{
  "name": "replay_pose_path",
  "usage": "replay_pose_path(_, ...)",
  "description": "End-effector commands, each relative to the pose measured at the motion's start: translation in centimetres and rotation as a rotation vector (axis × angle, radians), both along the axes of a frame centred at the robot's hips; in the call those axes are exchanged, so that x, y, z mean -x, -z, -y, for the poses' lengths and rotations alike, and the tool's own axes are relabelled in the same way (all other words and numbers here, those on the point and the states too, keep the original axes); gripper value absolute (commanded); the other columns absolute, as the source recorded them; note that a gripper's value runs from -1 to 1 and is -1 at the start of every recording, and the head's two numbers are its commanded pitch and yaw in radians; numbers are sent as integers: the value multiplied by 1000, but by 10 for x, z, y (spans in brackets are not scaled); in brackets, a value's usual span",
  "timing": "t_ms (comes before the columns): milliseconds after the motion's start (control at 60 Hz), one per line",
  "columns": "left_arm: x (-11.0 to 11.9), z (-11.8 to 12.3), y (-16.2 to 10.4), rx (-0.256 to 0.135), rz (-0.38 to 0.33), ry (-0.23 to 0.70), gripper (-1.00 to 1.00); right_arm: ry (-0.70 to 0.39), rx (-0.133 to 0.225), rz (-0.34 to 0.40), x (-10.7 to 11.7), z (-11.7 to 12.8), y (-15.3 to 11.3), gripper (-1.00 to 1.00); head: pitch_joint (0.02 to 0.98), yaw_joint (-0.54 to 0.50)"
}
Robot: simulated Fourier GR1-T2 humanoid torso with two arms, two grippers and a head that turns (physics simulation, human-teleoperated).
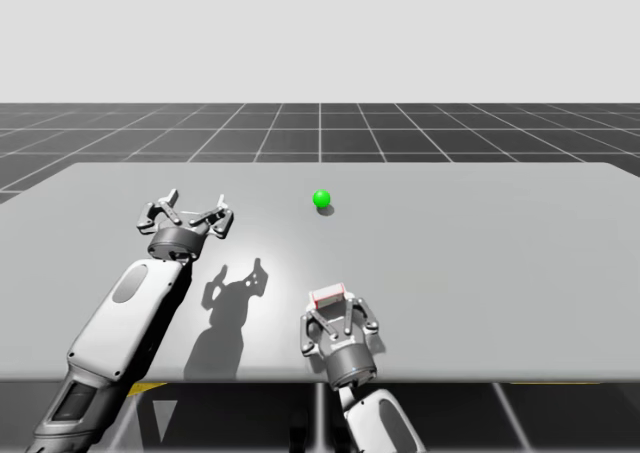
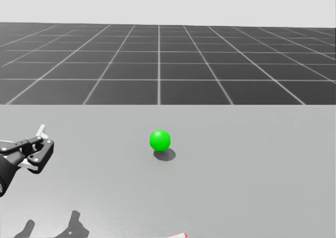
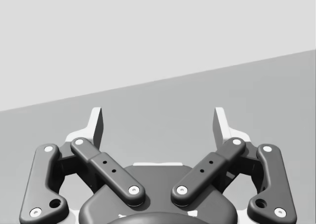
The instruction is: Watch the red light. When it turns green, pick up the object.
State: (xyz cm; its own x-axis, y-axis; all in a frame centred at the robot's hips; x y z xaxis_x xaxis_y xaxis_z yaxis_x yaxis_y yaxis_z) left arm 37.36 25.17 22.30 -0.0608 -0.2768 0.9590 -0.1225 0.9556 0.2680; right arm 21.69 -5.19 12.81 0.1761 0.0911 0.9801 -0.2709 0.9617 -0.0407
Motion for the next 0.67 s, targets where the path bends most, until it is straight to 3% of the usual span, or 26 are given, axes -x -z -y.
replay_pose_path(17, -1, 1, 2, -5, -1, -1, -1000, 131, -5, 57, -12, 17, -17, 1000, 472, -37)
replay_pose_path(250, 0, 1, 2, -4, -1, -1, -1000, 113, -19, 161, -13, 27, -60, 1000, 473, -36)
replay_pose_path(433, 0, 1, 2, -4, -1, -1, -1000, 90, 0, 329, -14, 38, -112, 1000, 471, -40)
replay_pose_path(567, 0, 1, 2, -4, -1, -1, -1000, 100, -1, 412, -15, 47, -143, 1000, 472, -42)
replay_pose_path(600, 0, 1, 2, -6, 1, 3, -1000, 102, -8, 490, -16, 53, -158, 1000, 473, -40)
replay_pose_path(667, 0, 2, 2, -6, 3, 5, -1000, 111, -7, 555, -16, 60, -174, 1000, 473, -37)
